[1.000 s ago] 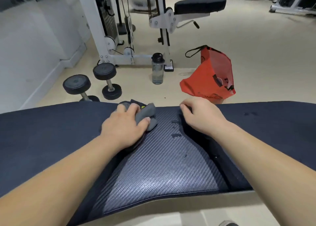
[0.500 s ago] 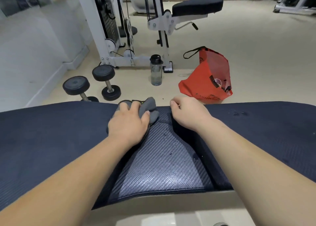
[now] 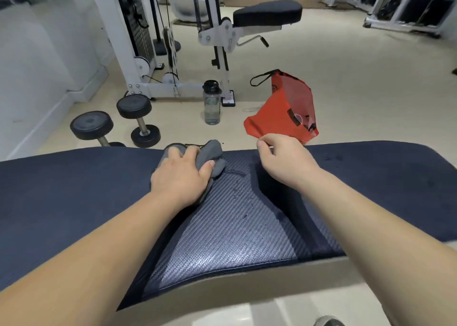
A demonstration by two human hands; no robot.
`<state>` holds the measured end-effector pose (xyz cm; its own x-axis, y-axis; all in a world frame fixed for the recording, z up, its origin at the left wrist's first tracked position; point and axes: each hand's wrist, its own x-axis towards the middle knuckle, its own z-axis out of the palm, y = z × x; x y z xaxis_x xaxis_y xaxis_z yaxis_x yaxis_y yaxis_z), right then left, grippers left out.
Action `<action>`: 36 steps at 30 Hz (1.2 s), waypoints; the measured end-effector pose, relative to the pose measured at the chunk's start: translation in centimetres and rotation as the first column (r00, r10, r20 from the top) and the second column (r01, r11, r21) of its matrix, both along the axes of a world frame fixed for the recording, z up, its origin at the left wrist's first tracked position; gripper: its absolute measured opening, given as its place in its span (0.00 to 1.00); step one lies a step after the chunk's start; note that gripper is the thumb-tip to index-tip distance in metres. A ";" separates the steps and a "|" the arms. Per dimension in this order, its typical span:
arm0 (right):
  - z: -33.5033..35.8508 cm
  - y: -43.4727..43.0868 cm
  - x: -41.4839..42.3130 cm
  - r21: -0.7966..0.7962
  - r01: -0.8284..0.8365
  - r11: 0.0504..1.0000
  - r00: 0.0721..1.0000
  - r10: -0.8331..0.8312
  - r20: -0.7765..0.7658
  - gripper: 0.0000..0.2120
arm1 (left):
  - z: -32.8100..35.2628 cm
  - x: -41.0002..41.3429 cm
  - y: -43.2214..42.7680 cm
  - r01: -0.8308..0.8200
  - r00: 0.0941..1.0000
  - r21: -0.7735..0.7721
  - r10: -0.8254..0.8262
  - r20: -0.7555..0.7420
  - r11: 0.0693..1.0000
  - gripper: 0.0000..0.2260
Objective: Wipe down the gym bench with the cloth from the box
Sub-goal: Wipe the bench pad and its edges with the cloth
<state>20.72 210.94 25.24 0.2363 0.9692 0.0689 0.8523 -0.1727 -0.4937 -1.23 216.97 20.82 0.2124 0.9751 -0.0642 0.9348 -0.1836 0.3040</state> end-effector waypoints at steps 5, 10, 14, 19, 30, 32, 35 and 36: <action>0.8 -2.8 3.1 -0.110 -0.007 0.994 1.000 0.004 -0.030 0.16 | 0.9 2.1 1.1 0.048 0.999 -0.023 -0.048 -0.021 0.999 0.23; -0.2 -4.9 5.5 -0.135 -0.020 0.991 0.999 0.016 -0.028 0.14 | 0.7 3.3 -3.3 0.376 0.926 -0.010 -0.377 -0.013 0.926 0.24; 0.2 -4.2 6.2 -0.124 -0.031 0.992 0.999 0.026 -0.040 0.13 | 0.9 3.6 0.7 0.234 0.972 -0.060 -0.235 -0.021 0.970 0.24; -1.3 -5.7 6.6 -0.084 -0.107 0.991 0.994 0.110 0.021 0.13 | 0.6 6.4 -2.3 0.152 0.988 0.007 -0.152 -0.030 0.988 0.23; -1.6 -4.7 7.3 -0.128 -0.150 0.980 0.986 0.157 0.053 0.14 | 0.6 8.3 -2.0 0.049 0.999 0.028 -0.049 -0.015 0.998 0.22; -1.5 -4.4 7.3 -0.102 -0.157 0.982 0.984 0.164 0.070 0.14 | 0.7 7.6 -5.1 0.273 0.962 0.070 -0.271 -0.045 0.959 0.23; -1.5 -3.9 6.9 -0.134 -0.178 0.975 0.978 0.189 0.082 0.14 | 1.3 5.2 -3.1 0.416 0.908 0.016 -0.415 -0.055 0.909 0.24; -1.6 -3.8 6.8 -0.163 -0.186 0.969 0.976 0.201 0.080 0.14 | 1.4 4.9 -1.2 0.368 0.927 0.000 -0.366 -0.083 0.930 0.24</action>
